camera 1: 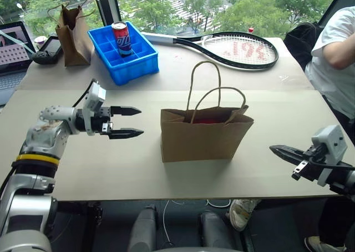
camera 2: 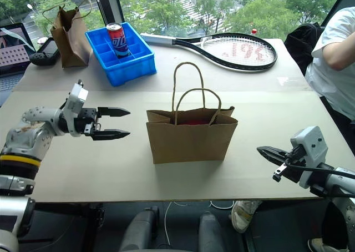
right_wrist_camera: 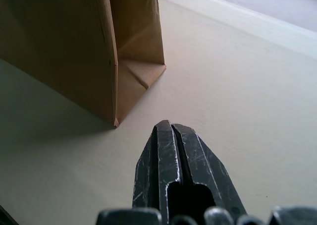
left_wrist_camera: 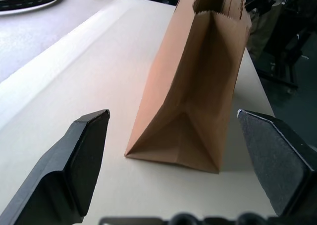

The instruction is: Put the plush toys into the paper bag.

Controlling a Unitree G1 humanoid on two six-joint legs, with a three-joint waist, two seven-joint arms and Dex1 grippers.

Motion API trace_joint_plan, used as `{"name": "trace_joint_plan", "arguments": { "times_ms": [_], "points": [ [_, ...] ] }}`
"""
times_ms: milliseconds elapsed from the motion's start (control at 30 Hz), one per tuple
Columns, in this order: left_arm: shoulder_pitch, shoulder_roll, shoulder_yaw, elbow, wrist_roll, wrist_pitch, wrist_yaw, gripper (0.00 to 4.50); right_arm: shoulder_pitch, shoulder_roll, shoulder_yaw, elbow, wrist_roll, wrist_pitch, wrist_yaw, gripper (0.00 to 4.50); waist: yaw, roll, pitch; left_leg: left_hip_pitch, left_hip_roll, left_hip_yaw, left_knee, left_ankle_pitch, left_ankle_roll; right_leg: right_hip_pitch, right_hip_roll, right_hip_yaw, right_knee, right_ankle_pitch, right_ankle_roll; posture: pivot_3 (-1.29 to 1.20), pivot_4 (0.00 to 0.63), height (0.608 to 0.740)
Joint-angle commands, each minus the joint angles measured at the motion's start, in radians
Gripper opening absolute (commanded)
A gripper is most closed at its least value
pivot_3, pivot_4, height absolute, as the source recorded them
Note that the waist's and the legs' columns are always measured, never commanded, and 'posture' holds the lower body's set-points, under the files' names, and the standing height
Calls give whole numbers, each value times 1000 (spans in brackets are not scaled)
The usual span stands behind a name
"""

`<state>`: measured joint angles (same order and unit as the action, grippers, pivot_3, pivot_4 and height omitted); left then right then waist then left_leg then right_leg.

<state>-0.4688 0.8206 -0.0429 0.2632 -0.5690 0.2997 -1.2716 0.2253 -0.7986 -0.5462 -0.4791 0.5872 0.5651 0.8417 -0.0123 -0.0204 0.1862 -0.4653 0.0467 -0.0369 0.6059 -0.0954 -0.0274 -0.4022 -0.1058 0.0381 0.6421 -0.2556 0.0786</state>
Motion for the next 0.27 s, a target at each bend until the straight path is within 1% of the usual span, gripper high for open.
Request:
{"name": "trace_joint_plan", "arguments": {
  "times_ms": [33,133,267],
  "points": [
    [151,-11,126,-205,19,51,209,4436,8,35,-55,34,-15,-109,15,0,5,0,0,0,1,1,0,-1,-1,0,0,0,0,0,0,0,150,740],
    [271,-50,174,-315,-1,88,296,4436,9,62,-37,48,-38,-154,2,0,11,-1,0,0,2,3,0,-5,-7,0,0,0,0,1,-1,0,150,740],
    [347,-99,188,-370,15,92,350,4436,-1,70,-7,61,-52,-167,-9,0,13,0,0,2,3,8,0,-5,-8,0,-1,1,0,1,-2,0,150,740]
  ]
}}
